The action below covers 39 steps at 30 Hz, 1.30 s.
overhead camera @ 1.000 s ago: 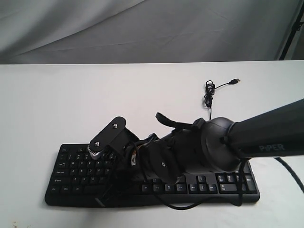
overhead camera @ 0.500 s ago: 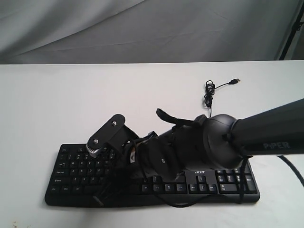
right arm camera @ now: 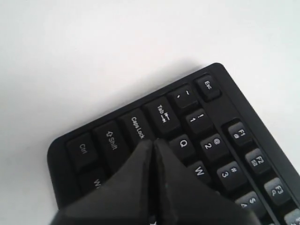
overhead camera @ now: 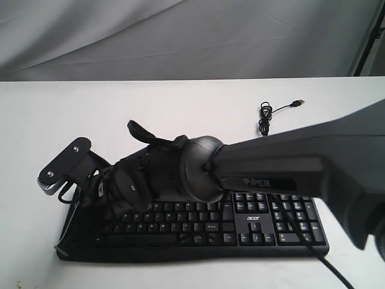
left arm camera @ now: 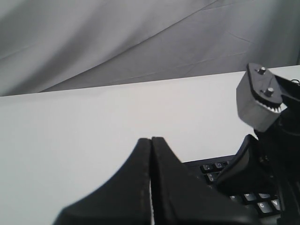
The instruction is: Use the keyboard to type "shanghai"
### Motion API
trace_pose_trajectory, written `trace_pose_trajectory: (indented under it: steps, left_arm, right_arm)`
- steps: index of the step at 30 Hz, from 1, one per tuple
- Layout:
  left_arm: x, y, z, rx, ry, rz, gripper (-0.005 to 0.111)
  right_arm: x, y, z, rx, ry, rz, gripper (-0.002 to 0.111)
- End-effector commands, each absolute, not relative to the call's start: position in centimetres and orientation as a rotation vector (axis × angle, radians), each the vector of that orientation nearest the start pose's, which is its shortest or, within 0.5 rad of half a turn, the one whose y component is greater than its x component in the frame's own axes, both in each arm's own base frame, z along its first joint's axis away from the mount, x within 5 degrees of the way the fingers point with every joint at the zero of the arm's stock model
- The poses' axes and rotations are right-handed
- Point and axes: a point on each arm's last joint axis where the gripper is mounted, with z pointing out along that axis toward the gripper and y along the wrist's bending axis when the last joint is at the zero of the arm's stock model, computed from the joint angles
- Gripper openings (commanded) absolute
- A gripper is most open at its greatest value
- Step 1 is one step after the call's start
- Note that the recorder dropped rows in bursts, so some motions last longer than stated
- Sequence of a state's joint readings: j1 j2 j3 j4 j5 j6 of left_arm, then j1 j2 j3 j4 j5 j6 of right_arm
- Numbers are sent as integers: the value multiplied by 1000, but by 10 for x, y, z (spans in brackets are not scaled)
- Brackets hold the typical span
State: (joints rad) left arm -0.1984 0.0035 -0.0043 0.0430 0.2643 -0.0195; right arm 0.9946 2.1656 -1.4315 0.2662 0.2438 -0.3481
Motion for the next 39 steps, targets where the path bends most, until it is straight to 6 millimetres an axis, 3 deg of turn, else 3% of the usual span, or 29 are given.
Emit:
trace_pose_trajectory:
  steps: [1, 15, 20, 23, 26, 28, 30, 39]
  left_arm:
    - [54, -10, 190, 185, 1735, -124, 0]
    - [54, -10, 190, 185, 1735, -124, 0]
    - [54, -10, 190, 185, 1735, -124, 0]
    - [54, -10, 190, 185, 1735, -124, 0]
    - [54, -10, 190, 185, 1735, -124, 0]
    - [54, -10, 190, 185, 1735, -124, 0]
    - [54, -10, 190, 185, 1735, -124, 0]
    - [54, -10, 190, 185, 1735, -124, 0]
  right_arm:
    - [248, 395, 127, -1333, 2127, 465, 0]
    - [248, 395, 103, -1362, 2163, 441, 0]
    - [245, 392, 132, -1388, 2113, 440, 0]
    - [238, 378, 151, -1362, 2082, 443, 0]
    - [231, 340, 159, -1250, 2135, 445, 0]
    - [228, 311, 149, -1156, 2209, 437, 0]
    - [225, 295, 137, -1128, 2230, 408, 0]
    - [224, 290, 128, -1128, 2259, 393, 0]
